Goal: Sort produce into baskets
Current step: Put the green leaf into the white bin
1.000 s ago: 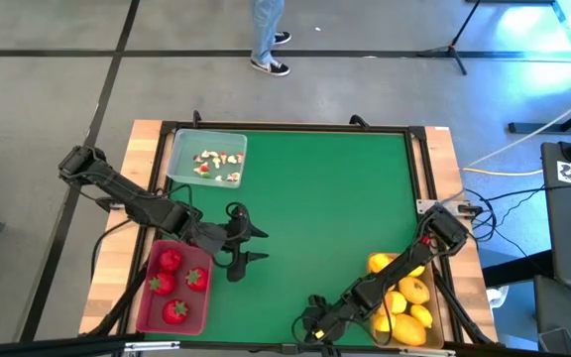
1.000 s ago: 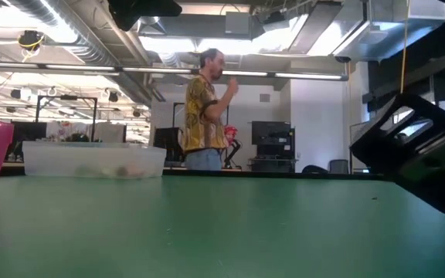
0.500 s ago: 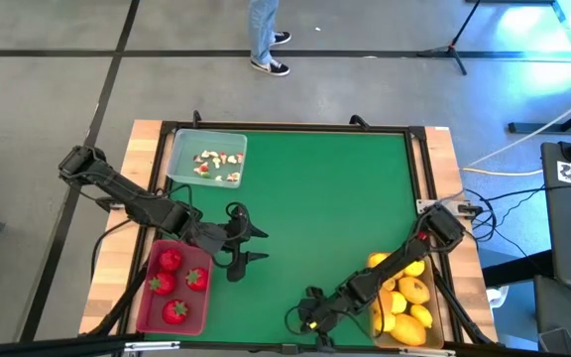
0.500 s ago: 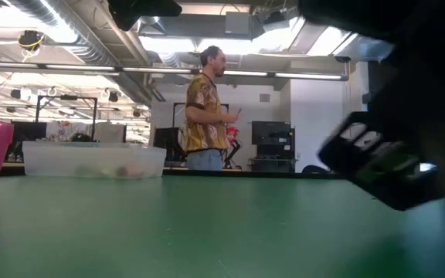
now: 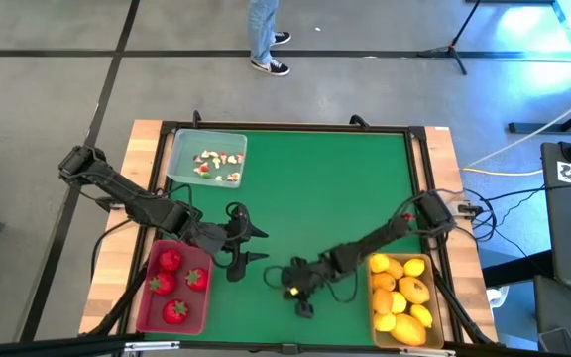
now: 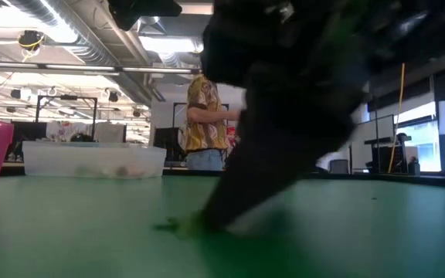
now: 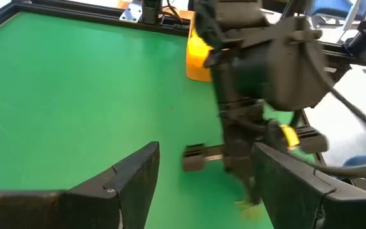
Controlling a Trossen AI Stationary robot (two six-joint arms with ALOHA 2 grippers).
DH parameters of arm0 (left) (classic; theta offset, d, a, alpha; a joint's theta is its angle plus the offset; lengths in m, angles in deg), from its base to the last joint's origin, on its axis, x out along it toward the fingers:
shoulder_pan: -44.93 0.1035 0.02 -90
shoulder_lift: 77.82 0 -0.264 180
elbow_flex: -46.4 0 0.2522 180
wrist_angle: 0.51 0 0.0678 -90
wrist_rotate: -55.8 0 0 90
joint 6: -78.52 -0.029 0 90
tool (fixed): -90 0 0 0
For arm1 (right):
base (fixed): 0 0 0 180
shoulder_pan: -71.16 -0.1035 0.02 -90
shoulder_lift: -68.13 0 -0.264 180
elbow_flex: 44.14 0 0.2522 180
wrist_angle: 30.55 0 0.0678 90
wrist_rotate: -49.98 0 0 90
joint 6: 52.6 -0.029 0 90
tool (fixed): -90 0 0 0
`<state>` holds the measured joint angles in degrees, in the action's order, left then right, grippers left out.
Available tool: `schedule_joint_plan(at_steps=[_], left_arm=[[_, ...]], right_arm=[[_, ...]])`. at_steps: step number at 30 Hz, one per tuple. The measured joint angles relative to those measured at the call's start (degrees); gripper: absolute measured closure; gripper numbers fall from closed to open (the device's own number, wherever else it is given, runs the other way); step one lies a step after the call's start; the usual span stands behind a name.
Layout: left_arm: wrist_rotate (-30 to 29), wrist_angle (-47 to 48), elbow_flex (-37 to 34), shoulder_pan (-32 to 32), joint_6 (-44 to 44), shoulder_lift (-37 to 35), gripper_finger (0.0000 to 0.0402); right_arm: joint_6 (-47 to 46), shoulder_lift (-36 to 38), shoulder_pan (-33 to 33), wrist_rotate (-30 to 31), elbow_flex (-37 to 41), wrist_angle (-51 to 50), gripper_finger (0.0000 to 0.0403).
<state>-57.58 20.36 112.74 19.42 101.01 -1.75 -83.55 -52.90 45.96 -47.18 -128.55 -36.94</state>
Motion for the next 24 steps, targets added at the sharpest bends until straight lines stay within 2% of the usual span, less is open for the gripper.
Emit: schedule_joint_plan(at_steps=[9,15,18,24], left_arm=[[-0.07,2.41,0.00,0.00,-0.86,0.00,0.0157],[-1.28,6.59,0.00,0.07,0.40,-0.06,0.0157],[-3.97,8.34,0.05,0.11,1.71,-0.13,0.0157],[-8.38,11.47,-0.15,0.06,2.92,0.13,0.0157]], right_arm=[[6.04,0.12,9.95,-0.41,0.00,0.01,0.0403],[11.33,3.01,14.71,-0.39,0.04,-1.38,0.0399],[13.69,5.80,16.48,-0.45,0.04,-5.80,0.0399],[19.08,13.15,19.52,0.59,-0.07,-20.75,0.0398]])
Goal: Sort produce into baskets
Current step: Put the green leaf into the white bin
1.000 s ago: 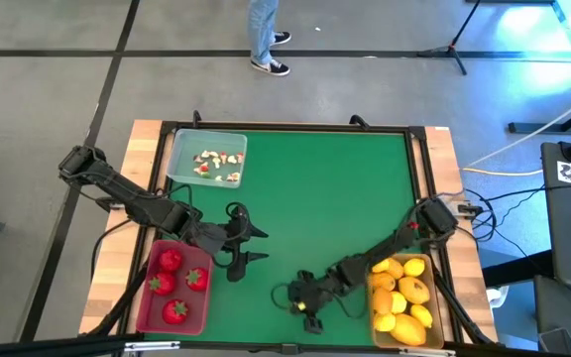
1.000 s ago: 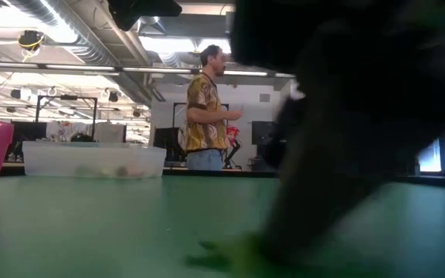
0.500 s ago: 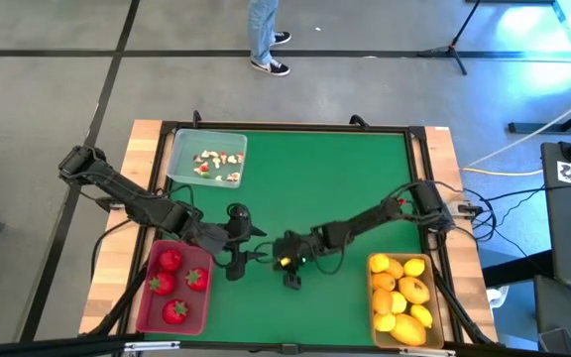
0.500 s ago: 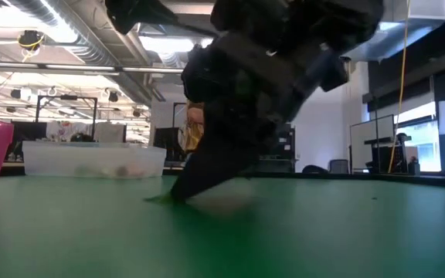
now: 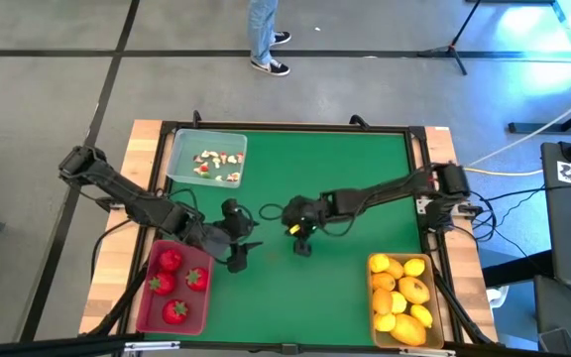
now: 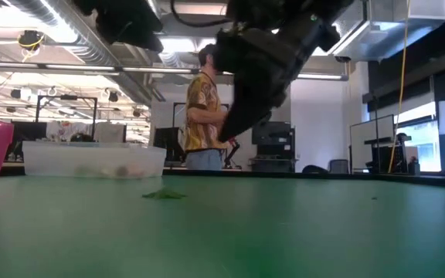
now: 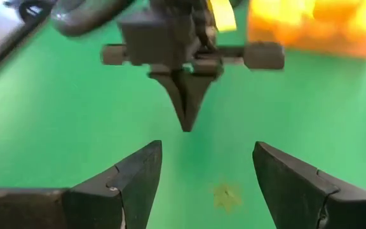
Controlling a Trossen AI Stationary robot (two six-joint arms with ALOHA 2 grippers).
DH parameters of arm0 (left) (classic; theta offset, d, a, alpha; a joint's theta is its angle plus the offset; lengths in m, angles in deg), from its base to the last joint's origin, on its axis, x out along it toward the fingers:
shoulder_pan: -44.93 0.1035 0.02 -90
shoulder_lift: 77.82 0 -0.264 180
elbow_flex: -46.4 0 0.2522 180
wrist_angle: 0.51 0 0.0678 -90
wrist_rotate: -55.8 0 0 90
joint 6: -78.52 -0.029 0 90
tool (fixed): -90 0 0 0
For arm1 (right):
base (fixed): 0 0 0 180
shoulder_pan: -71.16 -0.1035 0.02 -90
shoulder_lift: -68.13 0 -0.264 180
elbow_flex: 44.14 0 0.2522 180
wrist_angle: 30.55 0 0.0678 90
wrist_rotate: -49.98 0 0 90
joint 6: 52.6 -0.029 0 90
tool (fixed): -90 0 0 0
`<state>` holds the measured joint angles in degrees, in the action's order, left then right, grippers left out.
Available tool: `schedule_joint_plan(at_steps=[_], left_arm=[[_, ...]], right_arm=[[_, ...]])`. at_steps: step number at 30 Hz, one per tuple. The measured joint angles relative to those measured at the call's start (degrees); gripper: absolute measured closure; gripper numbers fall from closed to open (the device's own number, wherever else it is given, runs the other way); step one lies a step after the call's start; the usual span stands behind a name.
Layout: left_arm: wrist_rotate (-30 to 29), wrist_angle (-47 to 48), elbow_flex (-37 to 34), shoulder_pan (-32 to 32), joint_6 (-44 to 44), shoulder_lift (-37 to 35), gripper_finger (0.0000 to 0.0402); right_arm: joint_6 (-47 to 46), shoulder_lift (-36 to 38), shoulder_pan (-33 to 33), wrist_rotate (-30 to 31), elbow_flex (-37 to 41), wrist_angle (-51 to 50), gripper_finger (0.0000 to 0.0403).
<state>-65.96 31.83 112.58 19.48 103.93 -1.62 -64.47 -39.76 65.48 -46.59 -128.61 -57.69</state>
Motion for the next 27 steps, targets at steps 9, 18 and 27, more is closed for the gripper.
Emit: schedule_joint_plan(at_steps=[9,18,27], left_arm=[[-2.32,-0.38,0.13,1.90,3.05,-2.40,0.0157],[2.03,3.41,-3.45,3.28,6.45,-0.66,0.0157],[4.19,-12.80,-6.21,2.55,-5.75,8.53,0.0157]], right_arm=[[4.43,10.71,1.37,5.24,0.09,-19.77,0.0398],[-3.33,36.69,-1.33,12.41,0.09,-39.79,0.0397],[-16.60,57.87,-13.87,30.90,0.07,-42.64,0.0397]])
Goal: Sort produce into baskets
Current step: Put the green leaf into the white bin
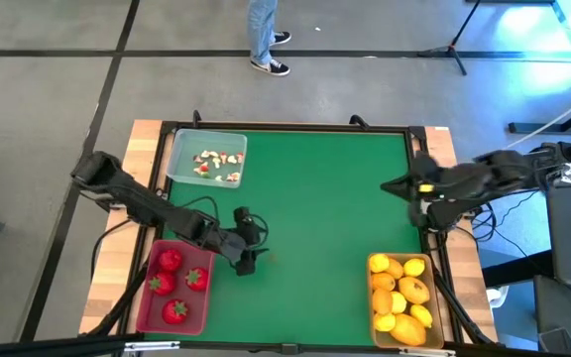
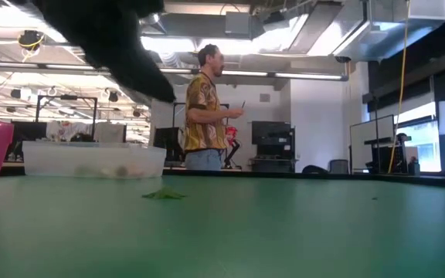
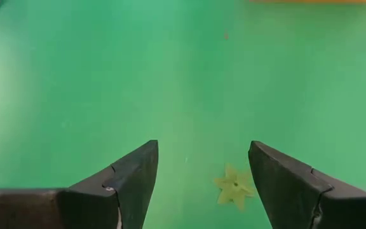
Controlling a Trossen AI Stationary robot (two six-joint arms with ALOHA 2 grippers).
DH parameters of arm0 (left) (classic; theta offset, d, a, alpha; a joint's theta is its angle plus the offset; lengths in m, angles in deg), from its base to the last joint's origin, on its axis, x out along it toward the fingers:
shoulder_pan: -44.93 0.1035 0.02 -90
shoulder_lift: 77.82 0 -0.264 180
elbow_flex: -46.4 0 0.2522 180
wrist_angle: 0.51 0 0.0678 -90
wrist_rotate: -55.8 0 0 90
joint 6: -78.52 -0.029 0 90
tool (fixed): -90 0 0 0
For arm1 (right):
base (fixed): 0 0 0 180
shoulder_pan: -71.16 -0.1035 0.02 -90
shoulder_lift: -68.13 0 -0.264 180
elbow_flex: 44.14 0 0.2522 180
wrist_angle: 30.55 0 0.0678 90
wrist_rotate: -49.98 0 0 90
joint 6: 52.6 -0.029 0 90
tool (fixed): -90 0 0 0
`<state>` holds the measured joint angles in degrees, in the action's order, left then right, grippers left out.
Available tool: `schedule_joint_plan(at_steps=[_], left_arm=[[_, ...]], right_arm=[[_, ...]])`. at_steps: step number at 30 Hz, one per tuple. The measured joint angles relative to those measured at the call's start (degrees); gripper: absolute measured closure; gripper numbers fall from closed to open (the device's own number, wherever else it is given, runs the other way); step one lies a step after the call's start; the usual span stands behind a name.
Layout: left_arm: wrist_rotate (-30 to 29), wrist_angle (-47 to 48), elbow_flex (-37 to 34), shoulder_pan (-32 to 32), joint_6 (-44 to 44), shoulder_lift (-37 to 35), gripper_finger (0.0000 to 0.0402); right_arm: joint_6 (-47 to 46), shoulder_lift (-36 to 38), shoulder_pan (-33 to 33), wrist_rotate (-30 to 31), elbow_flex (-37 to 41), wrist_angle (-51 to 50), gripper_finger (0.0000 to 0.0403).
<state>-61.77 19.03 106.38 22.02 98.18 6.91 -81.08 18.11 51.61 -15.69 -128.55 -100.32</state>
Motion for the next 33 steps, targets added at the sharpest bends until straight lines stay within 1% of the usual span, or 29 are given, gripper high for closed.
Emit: schedule_joint_plan(at_steps=[4,7,10,12,18,22,27,31,33], left_arm=[[0.01,-3.87,0.00,0.08,-1.59,6.16,0.0157],[0.08,-5.12,0.00,0.03,1.23,9.38,0.0157],[0.10,-5.55,-0.02,-0.42,3.91,11.31,0.0157],[0.28,-7.12,-0.02,-0.85,5.03,12.41,0.0157],[3.34,-10.18,-0.02,-1.63,5.28,14.82,0.0157],[3.34,-10.36,-0.02,-2.23,6.16,17.05,0.0157],[3.20,-13.49,0.02,-2.59,7.42,21.00,0.0157],[2.77,-14.19,0.09,-2.59,7.99,21.85,0.0158],[2.81,-14.44,0.09,-2.59,7.27,21.91,0.0165]], right_arm=[[-3.04,3.31,-5.79,4.42,0.24,-0.03,0.0397],[-4.74,3.79,-9.02,7.07,1.27,-1.14,0.0397],[-6.14,3.65,-10.77,8.49,2.56,-2.70,0.0397],[-6.77,3.06,-11.37,8.69,3.60,-2.72,0.0397],[-7.31,2.08,-11.20,8.69,5.05,-2.59,0.0397],[-7.30,1.92,-11.20,8.68,5.16,-2.60,0.0397],[-7.61,1.97,-11.20,8.63,5.16,-2.51,0.0397],[-8.76,2.01,-11.20,8.10,5.16,-2.53,0.0397],[-8.79,1.99,-11.20,8.05,5.16,-2.38,0.0397]])
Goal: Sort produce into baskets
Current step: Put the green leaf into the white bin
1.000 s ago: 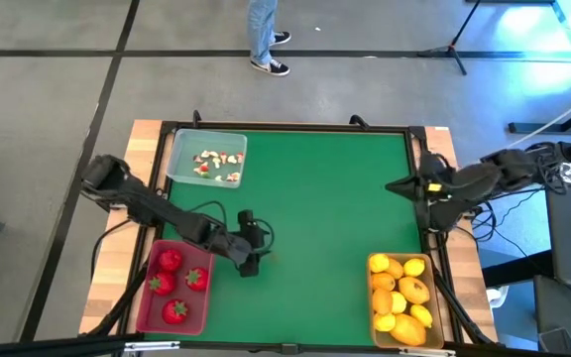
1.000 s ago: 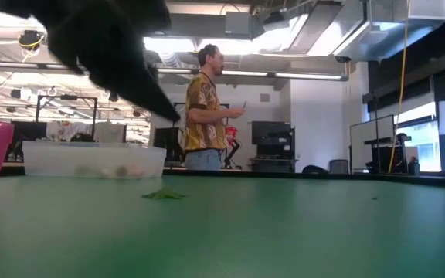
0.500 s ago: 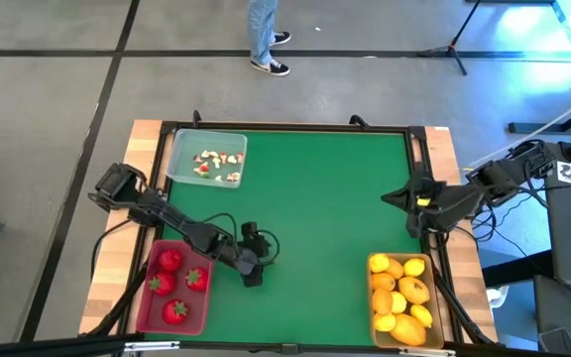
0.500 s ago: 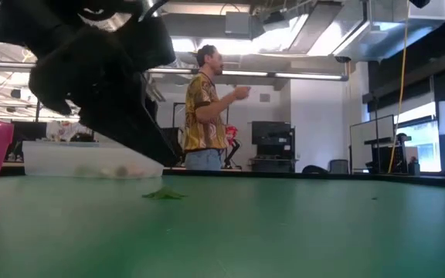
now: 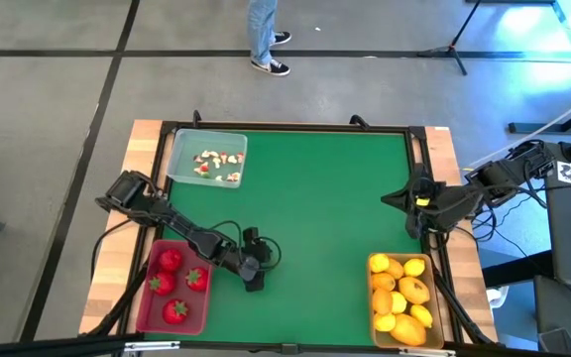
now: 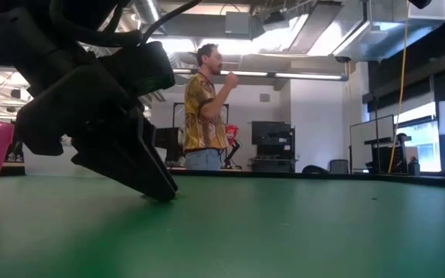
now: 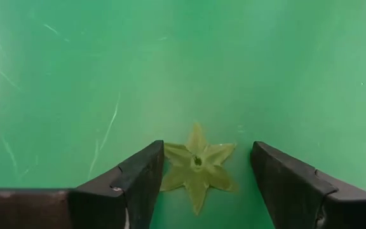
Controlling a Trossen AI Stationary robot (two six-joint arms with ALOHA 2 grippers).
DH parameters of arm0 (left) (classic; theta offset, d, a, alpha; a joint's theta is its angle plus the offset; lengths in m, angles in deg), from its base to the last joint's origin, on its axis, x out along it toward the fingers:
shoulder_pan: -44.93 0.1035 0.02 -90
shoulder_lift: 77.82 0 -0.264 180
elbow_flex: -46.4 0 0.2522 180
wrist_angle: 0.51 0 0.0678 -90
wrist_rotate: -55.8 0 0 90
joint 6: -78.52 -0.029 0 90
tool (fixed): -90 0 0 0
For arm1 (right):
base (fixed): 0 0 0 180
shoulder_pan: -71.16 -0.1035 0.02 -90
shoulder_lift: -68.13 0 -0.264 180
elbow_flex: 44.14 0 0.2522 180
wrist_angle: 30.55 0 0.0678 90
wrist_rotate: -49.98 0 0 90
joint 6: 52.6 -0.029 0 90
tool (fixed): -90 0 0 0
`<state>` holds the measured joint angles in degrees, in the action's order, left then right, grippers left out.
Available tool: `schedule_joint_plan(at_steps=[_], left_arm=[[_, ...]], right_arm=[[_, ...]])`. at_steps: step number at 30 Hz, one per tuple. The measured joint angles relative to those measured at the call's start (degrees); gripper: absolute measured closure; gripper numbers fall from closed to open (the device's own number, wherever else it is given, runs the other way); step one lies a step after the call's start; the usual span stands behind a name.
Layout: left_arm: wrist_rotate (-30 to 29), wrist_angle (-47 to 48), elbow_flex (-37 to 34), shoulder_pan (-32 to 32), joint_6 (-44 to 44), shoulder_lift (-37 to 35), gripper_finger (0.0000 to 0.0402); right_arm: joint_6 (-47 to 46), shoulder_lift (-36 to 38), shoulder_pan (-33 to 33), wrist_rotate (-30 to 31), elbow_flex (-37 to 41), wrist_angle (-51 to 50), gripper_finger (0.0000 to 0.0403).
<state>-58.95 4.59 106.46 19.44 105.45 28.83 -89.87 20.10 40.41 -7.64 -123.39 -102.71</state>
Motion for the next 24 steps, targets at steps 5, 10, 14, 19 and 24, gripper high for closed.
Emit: schedule_joint_plan(at_steps=[5,10,14,19,24], left_arm=[[0.25,0.01,0.02,0.00,0.05,0.07,0.0207],[-0.16,0.28,0.02,0.04,1.61,0.13,0.0256],[-0.43,0.45,0.00,0.09,2.56,0.16,0.0288],[-0.28,0.74,-0.07,0.13,2.69,-0.31,0.0319],[0.76,2.40,-0.44,0.38,2.45,-3.70,0.0336]], right_arm=[[0.01,0.02,0.00,0.00,0.00,0.02,0.0397],[0.01,0.02,0.00,0.00,0.00,0.02,0.0397],[0.01,0.02,0.00,0.00,0.00,0.02,0.0397],[0.01,0.02,0.00,-0.02,0.00,0.02,0.0397],[0.01,0.02,0.00,-0.02,0.00,-0.05,0.0397]])
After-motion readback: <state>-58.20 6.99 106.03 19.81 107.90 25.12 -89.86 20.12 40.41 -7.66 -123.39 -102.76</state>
